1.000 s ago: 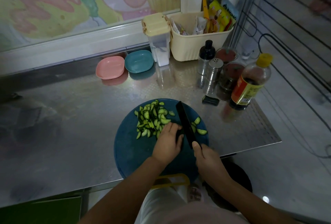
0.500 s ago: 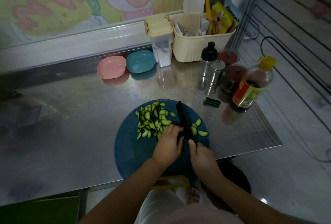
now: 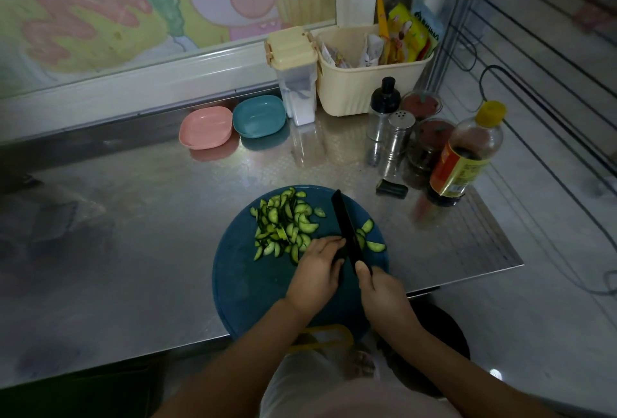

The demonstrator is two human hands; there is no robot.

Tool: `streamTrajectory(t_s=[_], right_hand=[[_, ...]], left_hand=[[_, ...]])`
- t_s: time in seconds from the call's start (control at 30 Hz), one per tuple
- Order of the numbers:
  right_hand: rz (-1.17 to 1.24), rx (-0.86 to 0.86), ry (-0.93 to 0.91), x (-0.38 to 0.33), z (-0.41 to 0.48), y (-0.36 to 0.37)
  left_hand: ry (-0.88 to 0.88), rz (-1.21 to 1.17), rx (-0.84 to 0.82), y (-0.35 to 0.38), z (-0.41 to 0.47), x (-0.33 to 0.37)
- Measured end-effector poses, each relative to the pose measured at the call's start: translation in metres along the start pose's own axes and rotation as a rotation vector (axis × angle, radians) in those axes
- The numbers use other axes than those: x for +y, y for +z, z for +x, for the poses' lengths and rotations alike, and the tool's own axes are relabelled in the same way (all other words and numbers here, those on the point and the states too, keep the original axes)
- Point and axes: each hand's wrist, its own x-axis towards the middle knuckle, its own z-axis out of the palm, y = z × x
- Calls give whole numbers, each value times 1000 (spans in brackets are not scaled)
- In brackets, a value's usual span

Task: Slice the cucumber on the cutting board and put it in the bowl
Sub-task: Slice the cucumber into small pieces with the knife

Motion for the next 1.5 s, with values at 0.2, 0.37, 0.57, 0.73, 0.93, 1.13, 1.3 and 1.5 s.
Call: streamTrajectory(t_s=[0.2, 0.37, 0.57, 0.73, 0.93, 1.13, 1.3, 1.5], right_hand=[[43, 28, -19, 3, -5, -1], [45, 39, -14, 4, -6, -3], [27, 28, -12, 4, -9, -4], [43, 12, -13, 5, -8, -6], [36, 21, -19, 4, -6, -2], [-6, 10, -5, -1, 0, 2], [-26, -3, -20, 2, 0, -4], [34, 8, -19, 4, -6, -4]], left_hand=[[-9, -21, 2, 1, 2, 0], [-28, 13, -10, 3, 0, 2], [-24, 42, -13, 3, -1, 3], [-8, 46, 8, 5, 0, 2], [2, 24, 27, 5, 0, 1], [0, 10, 40, 5, -4, -1], [-39, -33, 68, 2, 0, -1], [-25, -22, 75, 3, 0, 2]])
